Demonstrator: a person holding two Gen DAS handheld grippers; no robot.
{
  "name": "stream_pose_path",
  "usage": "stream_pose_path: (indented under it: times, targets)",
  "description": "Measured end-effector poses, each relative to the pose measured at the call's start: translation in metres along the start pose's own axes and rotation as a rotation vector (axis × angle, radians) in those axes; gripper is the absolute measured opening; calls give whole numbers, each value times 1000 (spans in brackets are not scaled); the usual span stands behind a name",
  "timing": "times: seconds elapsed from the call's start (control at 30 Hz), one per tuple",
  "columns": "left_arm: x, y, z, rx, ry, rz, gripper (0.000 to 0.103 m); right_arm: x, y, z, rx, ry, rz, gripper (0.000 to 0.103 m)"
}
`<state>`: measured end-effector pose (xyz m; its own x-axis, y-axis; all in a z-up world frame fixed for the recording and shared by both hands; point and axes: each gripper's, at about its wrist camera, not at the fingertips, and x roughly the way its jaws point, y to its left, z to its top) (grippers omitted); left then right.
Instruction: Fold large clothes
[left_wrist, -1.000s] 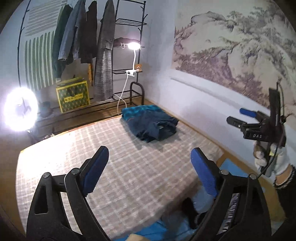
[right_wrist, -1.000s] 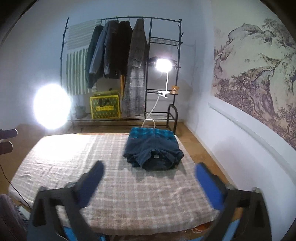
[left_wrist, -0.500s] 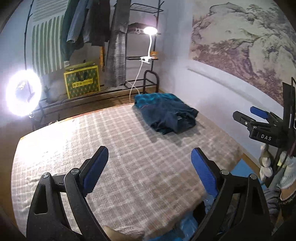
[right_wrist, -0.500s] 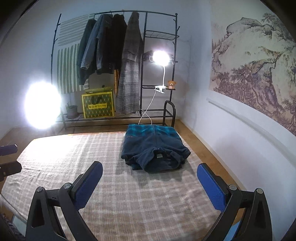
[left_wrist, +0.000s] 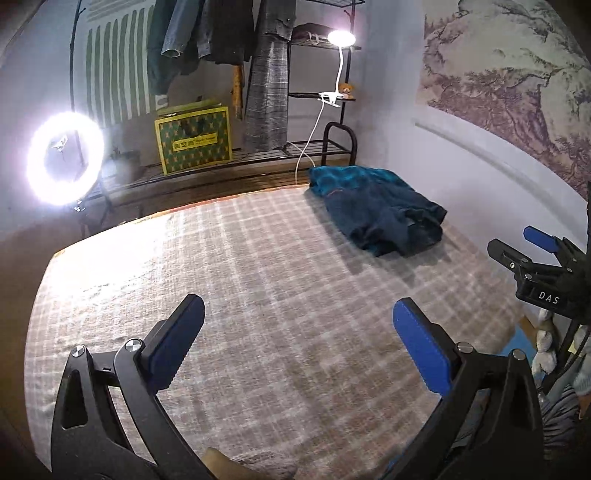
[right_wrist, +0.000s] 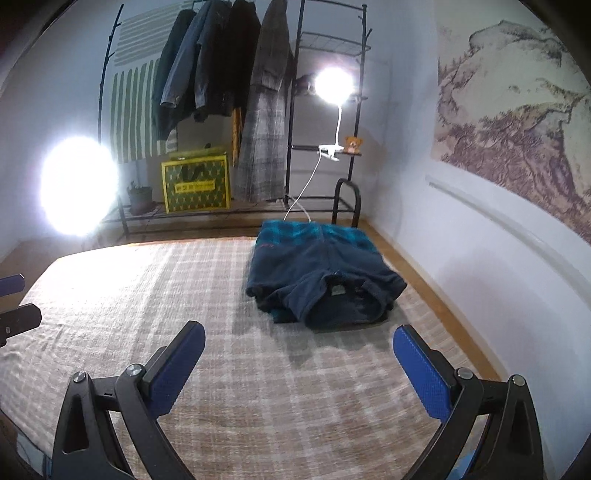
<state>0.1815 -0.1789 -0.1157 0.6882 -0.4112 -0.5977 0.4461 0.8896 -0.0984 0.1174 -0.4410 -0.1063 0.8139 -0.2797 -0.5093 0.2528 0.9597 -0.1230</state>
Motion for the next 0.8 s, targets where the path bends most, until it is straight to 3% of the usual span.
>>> stream_pose_path:
  times: [0.8]
  targets:
    - [10,10,-2,1,11,16,103,19,6,-3,40,49,1,103]
